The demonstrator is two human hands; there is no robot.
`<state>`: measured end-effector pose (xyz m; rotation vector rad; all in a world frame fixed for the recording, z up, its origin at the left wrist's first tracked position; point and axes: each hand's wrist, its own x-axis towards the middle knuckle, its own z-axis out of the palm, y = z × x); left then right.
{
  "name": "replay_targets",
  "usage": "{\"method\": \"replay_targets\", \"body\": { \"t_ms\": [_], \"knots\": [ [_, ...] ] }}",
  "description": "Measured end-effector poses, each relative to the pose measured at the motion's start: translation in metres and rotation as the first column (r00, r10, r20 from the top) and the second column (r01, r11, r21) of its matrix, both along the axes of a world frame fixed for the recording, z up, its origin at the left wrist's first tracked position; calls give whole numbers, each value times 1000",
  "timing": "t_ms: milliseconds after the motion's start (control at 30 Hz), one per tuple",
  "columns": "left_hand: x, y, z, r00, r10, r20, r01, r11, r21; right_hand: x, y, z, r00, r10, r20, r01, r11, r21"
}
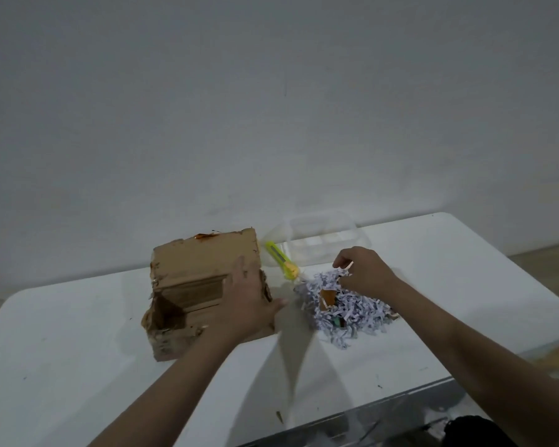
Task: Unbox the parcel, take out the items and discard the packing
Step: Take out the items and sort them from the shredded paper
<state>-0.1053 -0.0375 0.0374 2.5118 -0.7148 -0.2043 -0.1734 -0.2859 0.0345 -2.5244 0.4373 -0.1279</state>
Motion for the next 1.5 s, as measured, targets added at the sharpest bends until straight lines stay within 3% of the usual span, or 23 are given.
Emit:
{"method": "replay_targets", "body": {
  "t_ms": [100, 267, 467, 733, 900, 1033, 1500],
  "knots": [
    [-13, -47, -9, 994, -111, 18, 112, 990, -83, -6, -17, -2, 995, 77, -70, -76, 997, 19],
    [-30, -107, -32, 962, -249, -113, 241, 967, -76, -12, -31, -22, 936, 286, -207, -310, 946, -94],
    [-35, -117, -57, 993, -76, -88, 70, 995, -64, -23, -59, -42, 962, 271, -25, -271, 962, -8],
    [-31, -105, -65, 998, 51, 20, -50, 996, -70, -23, -87, -45, 940, 342, 23, -342, 940, 0],
    [-41, -114, -59, 999, 22, 44, -13, 979, -203, -27, -94, -38, 971, 215, 108, -222, 973, 56],
    [-49, -136, -67, 995, -83, -60, 77, 993, -92, -34, -84, -41, 947, 313, -74, -312, 950, 32],
    [-33, -113, -64, 980, 195, -34, -197, 960, -199, -30, -125, -36, 995, -26, 98, 15, 993, 113]
  ]
}}
